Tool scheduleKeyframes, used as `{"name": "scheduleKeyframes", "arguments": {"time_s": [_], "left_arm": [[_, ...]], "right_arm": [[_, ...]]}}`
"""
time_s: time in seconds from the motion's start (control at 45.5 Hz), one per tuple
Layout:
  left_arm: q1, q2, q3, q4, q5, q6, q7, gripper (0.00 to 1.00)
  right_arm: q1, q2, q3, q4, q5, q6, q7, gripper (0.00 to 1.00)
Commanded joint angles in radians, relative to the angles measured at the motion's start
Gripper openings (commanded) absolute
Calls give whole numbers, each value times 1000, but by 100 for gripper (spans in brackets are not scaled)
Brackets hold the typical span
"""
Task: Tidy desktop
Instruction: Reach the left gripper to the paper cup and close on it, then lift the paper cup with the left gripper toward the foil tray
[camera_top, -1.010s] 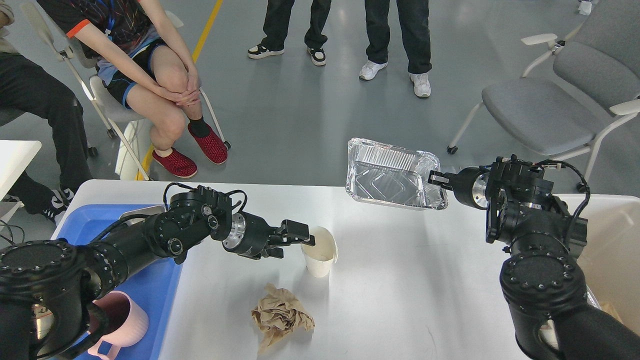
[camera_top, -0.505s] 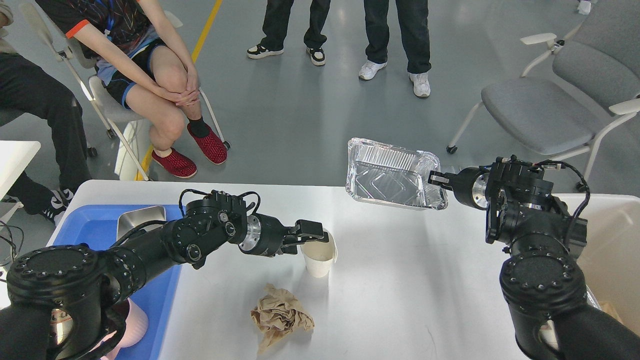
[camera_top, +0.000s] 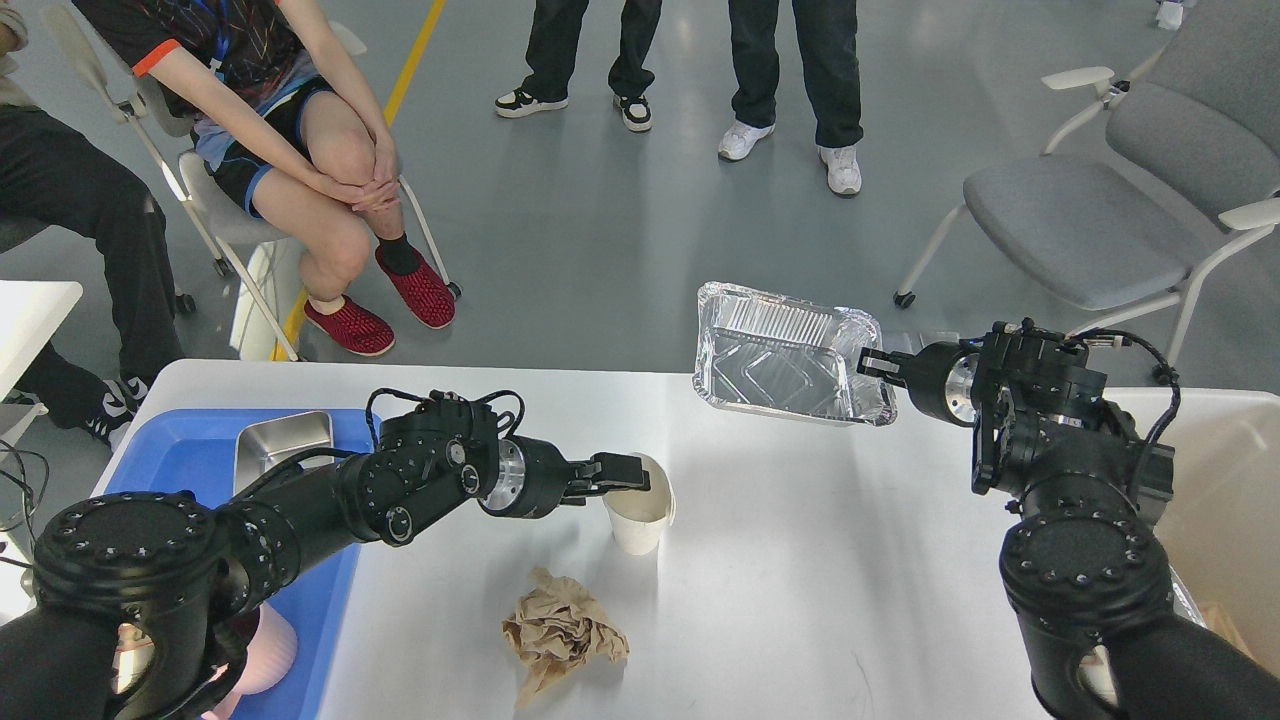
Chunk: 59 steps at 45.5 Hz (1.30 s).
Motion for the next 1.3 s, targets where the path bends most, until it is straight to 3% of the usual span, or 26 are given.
{"name": "scheduleKeyframes", "arguments": {"time_s": [0.0, 0.242, 0.395, 0.439, 0.549, 0.725, 0.834, 1.098, 1.273], "left_arm": [[5, -4, 15, 0, -1, 30, -2, 94], [7, -9, 8, -2, -20, -45, -10, 97], [7, -11, 16, 0, -18, -30, -45, 93], [7, -12, 16, -2, -18, -29, -38, 91], [5, -14, 18, -2, -15, -25, -36, 77], [-1, -17, 41, -2, -3, 2, -33, 68], [-7, -20, 82, -2, -6, 7, -33, 41], [-8, -20, 96, 0, -4, 5, -28, 3], [-12, -20, 99, 0, -3, 11, -28, 1]], "right_arm": [[0, 0, 0, 0, 1, 0, 0, 0], [0, 0, 0, -1, 1, -2, 0, 0], [-2, 0, 0, -1, 1, -3, -1, 0], [0, 0, 0, -1, 1, -5, 0, 0], [-2, 0, 0, -1, 1, -5, 0, 0], [-2, 0, 0, -1, 1, -5, 0, 0], [-2, 0, 0, -1, 1, -5, -1, 0], [-2, 0, 0, -1, 1, -6, -1, 0], [-2, 0, 0, -1, 8, -14, -1, 0]]}}
